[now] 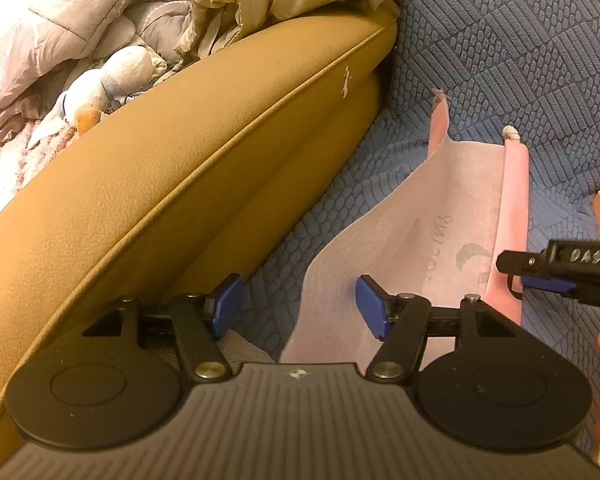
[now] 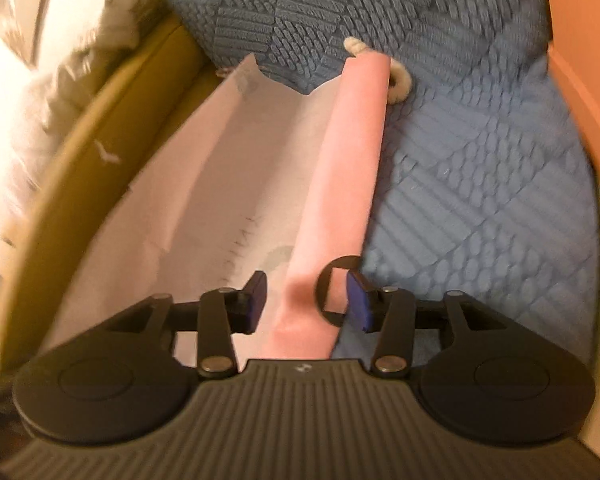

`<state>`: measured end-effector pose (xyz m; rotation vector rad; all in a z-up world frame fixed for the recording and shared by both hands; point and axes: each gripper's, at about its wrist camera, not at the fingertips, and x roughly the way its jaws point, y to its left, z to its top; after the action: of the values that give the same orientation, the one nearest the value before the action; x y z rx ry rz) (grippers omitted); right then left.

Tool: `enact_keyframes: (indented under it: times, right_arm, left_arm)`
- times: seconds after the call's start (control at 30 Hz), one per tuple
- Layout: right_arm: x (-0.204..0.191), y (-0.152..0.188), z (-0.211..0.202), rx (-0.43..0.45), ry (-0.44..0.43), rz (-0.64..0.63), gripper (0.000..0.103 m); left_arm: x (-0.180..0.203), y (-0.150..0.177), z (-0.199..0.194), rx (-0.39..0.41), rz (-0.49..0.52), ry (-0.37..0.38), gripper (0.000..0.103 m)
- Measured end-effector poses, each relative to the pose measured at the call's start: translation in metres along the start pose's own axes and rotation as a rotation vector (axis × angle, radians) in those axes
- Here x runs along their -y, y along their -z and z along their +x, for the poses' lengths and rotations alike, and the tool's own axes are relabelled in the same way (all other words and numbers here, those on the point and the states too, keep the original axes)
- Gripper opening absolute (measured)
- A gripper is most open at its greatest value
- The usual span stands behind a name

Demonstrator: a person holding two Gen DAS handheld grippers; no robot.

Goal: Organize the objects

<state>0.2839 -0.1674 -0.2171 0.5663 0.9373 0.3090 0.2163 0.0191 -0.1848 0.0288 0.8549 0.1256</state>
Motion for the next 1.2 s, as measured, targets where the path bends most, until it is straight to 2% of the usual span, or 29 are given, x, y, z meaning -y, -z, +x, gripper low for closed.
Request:
enact_keyframes:
  times: [0.07, 0.1, 0.23, 0.27, 0.3, 0.37, 0.4, 0.6, 0.73, 0.87, 0.93, 1.0, 1.03, 1.2]
  right_arm:
    - [0.005, 0.001, 0.002, -0.04, -0.089, 0.063, 0.047]
    - [0.004, 0.002, 0.003, -0.053, -0.105, 0.067, 0.047]
    - [-0.006, 0.01, 0.005, -0.055, -0.096, 0.016, 0.044]
    - [-0.007, 0.011, 0.006, -0.055, -0.098, 0.023, 0.034]
    - [-0.008, 0.012, 0.006, -0.055, -0.092, 0.025, 0.019]
    - [-0.008, 0.013, 0.008, -0.054, -0.06, 0.015, 0.006]
    - [-0.008, 0.011, 0.007, -0.048, -0.044, 0.014, 0.003]
    - [-0.004, 0.006, -0.012, 0.01, 0.029, 0.02, 0.003]
    - [0.0, 0.003, -0.023, 0.042, 0.011, 0.03, 0.003]
    - [0.002, 0.003, -0.019, 0.049, 0.058, 0.02, 0.008]
    - [0.003, 0.002, -0.013, 0.055, 0.055, 0.036, 0.018]
    - [0.007, 0.002, -0.012, 0.063, 0.034, 0.063, 0.056]
    - [0.009, 0.002, -0.012, 0.07, 0.016, 0.08, 0.058]
    - [0.005, 0.001, -0.002, 0.06, -0.033, 0.08, 0.057]
  left_arm:
    - [0.0, 0.0, 0.0, -0.003, 0.0, 0.0, 0.068]
    - [0.0, 0.0, 0.0, -0.003, -0.001, 0.001, 0.068]
    - [0.0, -0.001, 0.001, -0.003, -0.002, 0.006, 0.068]
    - [-0.001, -0.001, 0.001, -0.003, -0.003, 0.008, 0.068]
    - [-0.001, -0.001, 0.001, -0.003, -0.004, 0.01, 0.068]
    - [-0.001, -0.002, 0.003, -0.005, -0.009, 0.015, 0.068]
    - [-0.001, -0.002, 0.004, -0.007, -0.011, 0.019, 0.068]
    - [0.004, -0.006, 0.013, -0.023, -0.021, 0.053, 0.068]
    - [0.008, -0.008, 0.018, -0.034, -0.014, 0.064, 0.068]
    - [0.009, -0.007, 0.019, -0.035, -0.006, 0.061, 0.068]
    - [0.01, -0.006, 0.019, -0.035, -0.002, 0.057, 0.068]
    - [0.01, -0.006, 0.019, -0.035, -0.001, 0.056, 0.068]
    - [0.01, -0.006, 0.019, -0.035, -0.001, 0.056, 0.068]
    - [0.01, -0.006, 0.02, -0.035, -0.001, 0.057, 0.068]
